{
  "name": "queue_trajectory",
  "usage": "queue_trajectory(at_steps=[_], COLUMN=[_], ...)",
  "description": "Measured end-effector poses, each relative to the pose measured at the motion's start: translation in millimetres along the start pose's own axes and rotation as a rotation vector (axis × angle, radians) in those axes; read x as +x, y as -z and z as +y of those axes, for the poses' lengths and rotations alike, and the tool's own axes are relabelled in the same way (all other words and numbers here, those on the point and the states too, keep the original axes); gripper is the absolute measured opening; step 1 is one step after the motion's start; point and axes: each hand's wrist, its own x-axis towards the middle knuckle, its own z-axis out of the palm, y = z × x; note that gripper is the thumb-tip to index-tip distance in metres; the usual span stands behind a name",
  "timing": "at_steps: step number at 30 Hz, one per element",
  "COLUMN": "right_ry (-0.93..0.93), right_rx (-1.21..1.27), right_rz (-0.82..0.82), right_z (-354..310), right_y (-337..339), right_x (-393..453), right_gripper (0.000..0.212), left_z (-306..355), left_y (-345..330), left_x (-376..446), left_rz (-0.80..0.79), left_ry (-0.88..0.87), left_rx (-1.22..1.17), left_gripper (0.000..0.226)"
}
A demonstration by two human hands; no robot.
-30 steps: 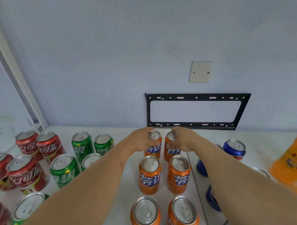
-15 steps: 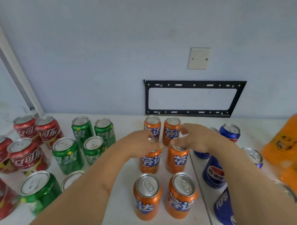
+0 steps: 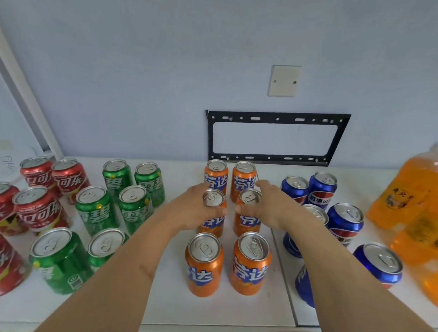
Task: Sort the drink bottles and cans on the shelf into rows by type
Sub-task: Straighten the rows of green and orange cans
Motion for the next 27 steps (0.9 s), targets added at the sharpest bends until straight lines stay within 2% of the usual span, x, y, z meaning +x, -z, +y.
queue_trajectory(at_steps=[3, 6, 7, 9, 11, 13, 18, 23, 27], right_ry=[0.051, 0.131, 0.151, 0.185, 0.212, 0.207, 0.150, 0.101, 0.087], right_rx=[0.204, 0.461, 0.540, 0.639, 0.697, 0.742, 0.589, 0.585, 0.580], right_rz=[0.191, 0.318, 0.318, 0.279, 0.238, 0.212, 0.244, 0.128, 0.103], right_z=[2.6, 11.4, 16.1, 27.8, 38.8, 43.8, 53.8, 61.5, 58.3], right_y=[-8.6, -33.8, -44.1, -66.9, -85.9, -96.8, -105.0, -102.8, -99.5], right_x=[-28.7, -69.7, -82.1, -101.5, -110.0, -111.5, -104.5, -108.9, -111.7], right_gripper=[0.083, 0.074, 0.069, 0.080, 0.091, 0.087, 0.079, 0.077, 0.079], left_z=[2.0, 3.8, 2.1, -6.5, -15.0, -18.6, -25.1, -28.4, -28.0], left_y=[-6.9, -26.8, -37.5, -59.9, -74.3, -77.9, -73.3, -69.2, -65.8], left_x=[-35.1, -80.9, -91.3, -101.7, -101.9, -97.9, -90.3, -89.1, -89.4], left_rz=[0.296, 0.395, 0.401, 0.415, 0.477, 0.528, 0.471, 0.410, 0.359], left_ry=[-0.020, -0.067, -0.058, -0.031, -0.025, -0.036, -0.064, -0.108, -0.130], left_rx=[-0.055, -0.309, -0.388, -0.479, -0.447, -0.390, -0.367, -0.290, -0.286], left_gripper=[0.077, 0.066, 0.065, 0.066, 0.060, 0.050, 0.036, 0.012, 0.020])
